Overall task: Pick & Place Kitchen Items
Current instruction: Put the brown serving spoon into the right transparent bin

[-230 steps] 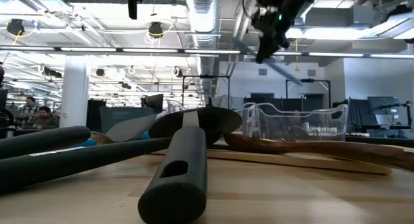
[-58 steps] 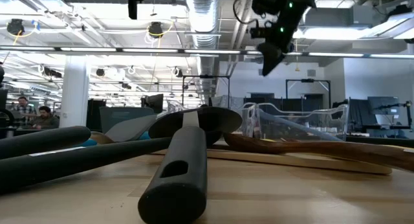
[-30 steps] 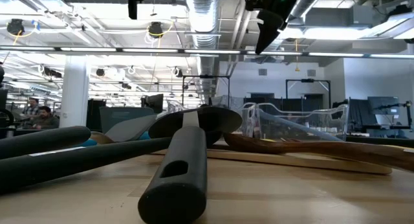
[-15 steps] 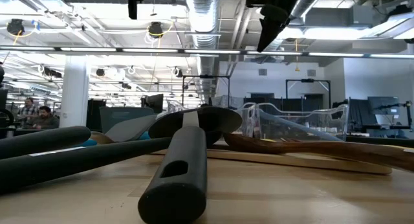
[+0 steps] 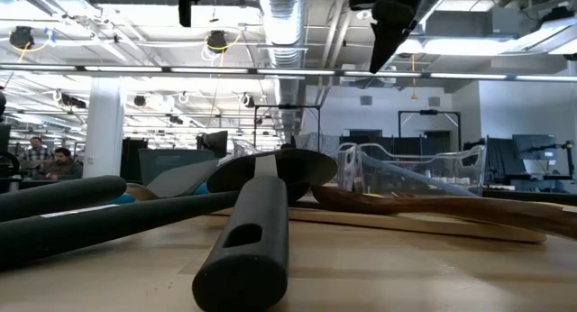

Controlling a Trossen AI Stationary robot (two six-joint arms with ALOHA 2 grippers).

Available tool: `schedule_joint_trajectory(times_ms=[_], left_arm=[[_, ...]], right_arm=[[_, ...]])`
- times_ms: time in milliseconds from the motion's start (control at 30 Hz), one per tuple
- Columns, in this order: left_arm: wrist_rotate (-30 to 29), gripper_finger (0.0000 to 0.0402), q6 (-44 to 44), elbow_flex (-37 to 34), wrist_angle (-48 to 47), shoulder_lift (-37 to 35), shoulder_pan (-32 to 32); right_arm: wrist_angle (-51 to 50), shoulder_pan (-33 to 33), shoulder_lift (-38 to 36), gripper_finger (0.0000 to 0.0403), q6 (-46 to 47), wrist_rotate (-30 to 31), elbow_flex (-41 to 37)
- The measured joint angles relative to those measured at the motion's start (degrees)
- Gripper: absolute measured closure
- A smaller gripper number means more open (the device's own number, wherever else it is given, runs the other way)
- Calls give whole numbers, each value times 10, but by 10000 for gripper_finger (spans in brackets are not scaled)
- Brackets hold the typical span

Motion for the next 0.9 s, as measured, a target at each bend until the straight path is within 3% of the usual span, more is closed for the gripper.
schedule_joint_trajectory(times_ms=[900], left_arm=[[0,400,0,0,0,0,0]], right_arm=[[-58,82,0,342,146,-1,0]])
